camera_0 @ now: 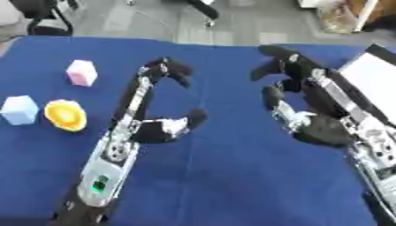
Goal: Pick up the objects with one hand, pass them to the other hand, and then place them into the box on the other side of the table.
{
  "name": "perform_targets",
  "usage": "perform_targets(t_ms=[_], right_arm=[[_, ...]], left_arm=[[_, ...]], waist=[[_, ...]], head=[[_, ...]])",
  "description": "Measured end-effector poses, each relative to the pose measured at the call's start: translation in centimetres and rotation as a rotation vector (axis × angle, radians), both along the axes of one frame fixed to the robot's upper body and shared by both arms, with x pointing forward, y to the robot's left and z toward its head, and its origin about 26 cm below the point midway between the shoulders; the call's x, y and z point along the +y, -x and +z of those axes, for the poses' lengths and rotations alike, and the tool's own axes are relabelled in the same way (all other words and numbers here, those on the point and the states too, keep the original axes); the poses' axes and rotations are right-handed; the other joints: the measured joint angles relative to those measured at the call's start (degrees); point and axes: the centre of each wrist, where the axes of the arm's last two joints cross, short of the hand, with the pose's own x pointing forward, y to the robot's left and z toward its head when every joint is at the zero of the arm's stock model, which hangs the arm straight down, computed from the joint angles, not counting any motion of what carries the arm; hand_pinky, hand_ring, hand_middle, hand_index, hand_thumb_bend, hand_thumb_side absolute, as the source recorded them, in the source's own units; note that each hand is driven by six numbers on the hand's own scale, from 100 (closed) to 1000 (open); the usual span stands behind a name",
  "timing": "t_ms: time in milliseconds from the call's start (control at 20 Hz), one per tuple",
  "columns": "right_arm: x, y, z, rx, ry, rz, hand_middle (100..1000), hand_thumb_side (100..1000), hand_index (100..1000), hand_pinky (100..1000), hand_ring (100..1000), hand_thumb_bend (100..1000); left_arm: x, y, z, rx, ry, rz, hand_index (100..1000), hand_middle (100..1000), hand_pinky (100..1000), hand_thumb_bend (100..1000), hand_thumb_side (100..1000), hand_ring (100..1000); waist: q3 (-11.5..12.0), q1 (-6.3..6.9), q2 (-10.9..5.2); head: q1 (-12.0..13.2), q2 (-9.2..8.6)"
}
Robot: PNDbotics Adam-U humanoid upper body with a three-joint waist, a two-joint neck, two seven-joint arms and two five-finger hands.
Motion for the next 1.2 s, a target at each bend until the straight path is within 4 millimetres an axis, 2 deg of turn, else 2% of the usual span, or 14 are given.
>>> perform_targets(t_ms=[150, 400, 650, 750, 900, 1200], right_arm=[[-0.1, 0.0, 0.0, -0.018, 0.001, -0.005, 664, 520, 933, 492, 807, 100], [-0.6, -0.1, -0.1, -0.044, 0.030, -0.042, 665, 519, 933, 496, 807, 100], [-1.3, -0.1, -0.4, -0.058, 0.073, -0.076, 666, 517, 933, 498, 807, 100], [-1.4, -0.1, -0.4, -0.064, 0.086, -0.085, 666, 516, 933, 499, 807, 100], [-1.7, -0.1, -0.5, -0.067, 0.105, -0.097, 667, 516, 934, 500, 807, 100], [-1.8, -0.1, -0.6, -0.068, 0.116, -0.103, 667, 516, 934, 500, 807, 100]], left_arm=[[1.1, -0.1, 0.3, -0.016, -0.032, 0.037, 725, 608, 839, 645, 587, 543], [5.2, -0.5, 2.6, -0.090, -0.136, 0.186, 760, 634, 811, 651, 593, 561], [9.0, -0.1, 3.9, -0.099, -0.334, 0.292, 817, 690, 790, 636, 560, 597], [10.3, 0.1, 3.6, -0.065, -0.429, 0.317, 831, 708, 786, 639, 531, 612], [12.3, 0.2, 2.2, 0.039, -0.582, 0.359, 844, 725, 779, 630, 498, 618], [16.7, -0.5, 0.7, 0.234, -0.861, 0.461, 855, 740, 772, 615, 424, 646]], waist=[[0.0, 0.00, 0.00], [0.7, 0.13, 0.00], [1.0, 2.13, -0.06], [1.3, 2.47, -0.08], [1.2, 3.72, -0.08], [0.9, 3.78, -0.09]], head=[[0.0, 0.00], [-0.8, 0.00], [-2.1, 0.00], [-2.4, 0.00], [-2.1, 0.00], [-1.0, 0.00]])
